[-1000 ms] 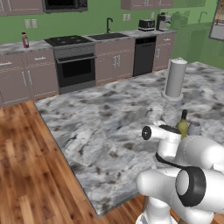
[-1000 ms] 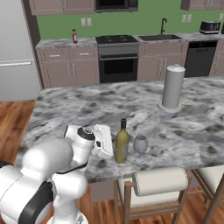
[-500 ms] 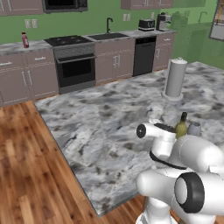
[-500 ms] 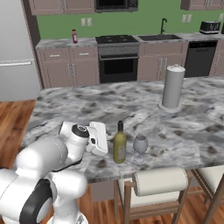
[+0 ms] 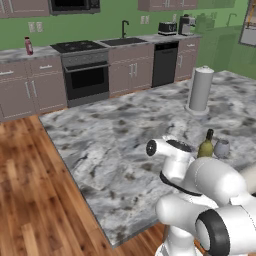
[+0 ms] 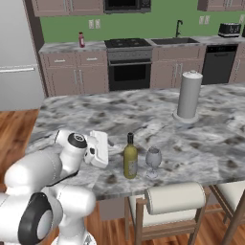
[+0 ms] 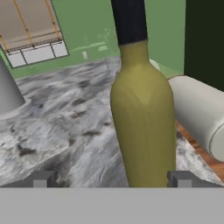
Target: There is a wine glass and glass cup on the dining counter. Place the wine bottle next to the wine glass and the juice bottle next to the glass cup.
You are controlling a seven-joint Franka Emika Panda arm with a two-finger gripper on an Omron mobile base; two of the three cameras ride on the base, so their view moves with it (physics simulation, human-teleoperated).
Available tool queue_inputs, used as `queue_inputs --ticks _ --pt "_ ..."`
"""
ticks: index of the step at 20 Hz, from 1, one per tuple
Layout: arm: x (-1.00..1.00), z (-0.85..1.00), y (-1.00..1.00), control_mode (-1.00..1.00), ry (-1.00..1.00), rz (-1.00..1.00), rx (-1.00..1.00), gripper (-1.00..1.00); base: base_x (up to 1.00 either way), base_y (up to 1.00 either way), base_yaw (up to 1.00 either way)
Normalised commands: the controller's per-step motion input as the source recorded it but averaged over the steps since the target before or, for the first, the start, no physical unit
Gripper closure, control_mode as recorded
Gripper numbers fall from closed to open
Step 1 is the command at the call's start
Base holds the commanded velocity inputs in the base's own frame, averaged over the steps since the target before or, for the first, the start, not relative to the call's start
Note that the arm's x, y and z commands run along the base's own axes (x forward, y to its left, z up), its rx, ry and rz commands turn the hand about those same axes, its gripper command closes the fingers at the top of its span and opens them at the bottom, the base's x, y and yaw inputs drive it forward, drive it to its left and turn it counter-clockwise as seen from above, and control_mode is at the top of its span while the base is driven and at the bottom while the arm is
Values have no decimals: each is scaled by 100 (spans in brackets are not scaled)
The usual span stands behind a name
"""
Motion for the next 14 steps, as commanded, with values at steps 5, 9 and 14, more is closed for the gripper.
queue_inputs --ticks 5,9,14 --pt "-16 3 26 -100 9 3 0 -100 0 0 0" --pt "-23 17 19 -100 13 14 0 -100 0 0 0" --pt "-31 21 15 -100 14 26 0 -100 0 0 0"
